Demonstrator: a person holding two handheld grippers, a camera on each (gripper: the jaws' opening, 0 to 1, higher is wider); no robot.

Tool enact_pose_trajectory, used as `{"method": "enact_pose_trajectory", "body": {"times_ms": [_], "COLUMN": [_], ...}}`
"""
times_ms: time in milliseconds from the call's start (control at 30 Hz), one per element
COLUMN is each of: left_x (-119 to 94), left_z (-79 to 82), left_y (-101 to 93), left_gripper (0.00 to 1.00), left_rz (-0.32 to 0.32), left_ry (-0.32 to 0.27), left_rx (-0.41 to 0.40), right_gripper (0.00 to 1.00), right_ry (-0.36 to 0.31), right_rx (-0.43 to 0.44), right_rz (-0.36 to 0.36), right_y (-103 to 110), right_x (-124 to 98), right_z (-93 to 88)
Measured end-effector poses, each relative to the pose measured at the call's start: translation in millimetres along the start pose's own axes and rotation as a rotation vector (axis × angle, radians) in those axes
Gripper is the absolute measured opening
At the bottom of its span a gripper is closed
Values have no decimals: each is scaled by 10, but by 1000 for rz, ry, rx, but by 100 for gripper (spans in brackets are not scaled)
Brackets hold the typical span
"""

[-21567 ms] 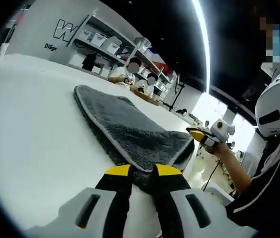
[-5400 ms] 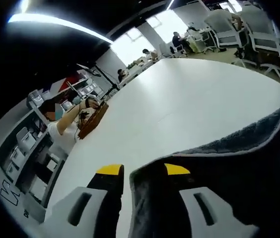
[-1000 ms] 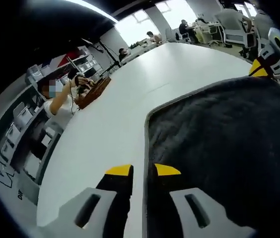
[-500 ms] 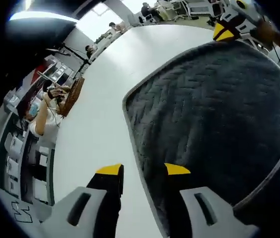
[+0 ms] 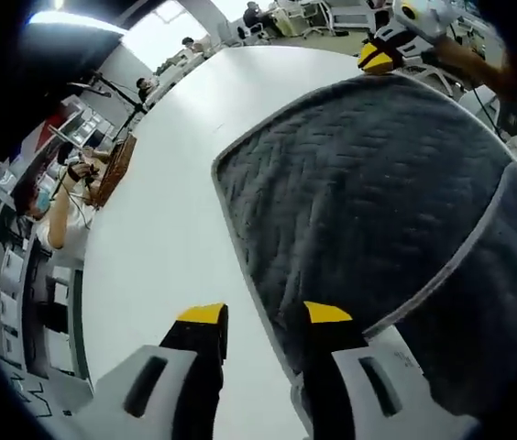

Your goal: Open the folded towel by lifting each exposed corner and separating the folded layers until the towel lies flat within the target outline without major curled edges

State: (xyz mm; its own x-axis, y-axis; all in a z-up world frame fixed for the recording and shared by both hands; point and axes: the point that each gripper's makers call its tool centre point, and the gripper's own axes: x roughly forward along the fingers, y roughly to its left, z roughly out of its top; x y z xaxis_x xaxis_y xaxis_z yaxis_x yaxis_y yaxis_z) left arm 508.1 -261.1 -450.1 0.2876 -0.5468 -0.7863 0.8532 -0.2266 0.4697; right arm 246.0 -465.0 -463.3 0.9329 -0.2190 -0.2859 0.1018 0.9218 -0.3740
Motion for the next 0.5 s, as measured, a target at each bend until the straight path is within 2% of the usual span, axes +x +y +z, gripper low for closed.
{"method": "enact_pose_trajectory", "body": {"times_ms": [333, 400, 500], "left_x": [-94, -88, -75], "left_z": [-234, -304, -342], "left_y": [-248, -289, -329], "left_gripper": [30, 30, 28], "left_rz": [-107, -130, -156], "left_ry": [60, 78, 72], "left_rx": [52, 41, 8], "right_gripper": [0, 0, 0], "right_ry": [-5, -6, -11], "right_rx": [19, 19, 21], "right_rz": [-6, -4, -1], "right_y": [-25, -21, -19], "right_x": [-20, -22, -28], "right_z": [-8, -5, 7]}}
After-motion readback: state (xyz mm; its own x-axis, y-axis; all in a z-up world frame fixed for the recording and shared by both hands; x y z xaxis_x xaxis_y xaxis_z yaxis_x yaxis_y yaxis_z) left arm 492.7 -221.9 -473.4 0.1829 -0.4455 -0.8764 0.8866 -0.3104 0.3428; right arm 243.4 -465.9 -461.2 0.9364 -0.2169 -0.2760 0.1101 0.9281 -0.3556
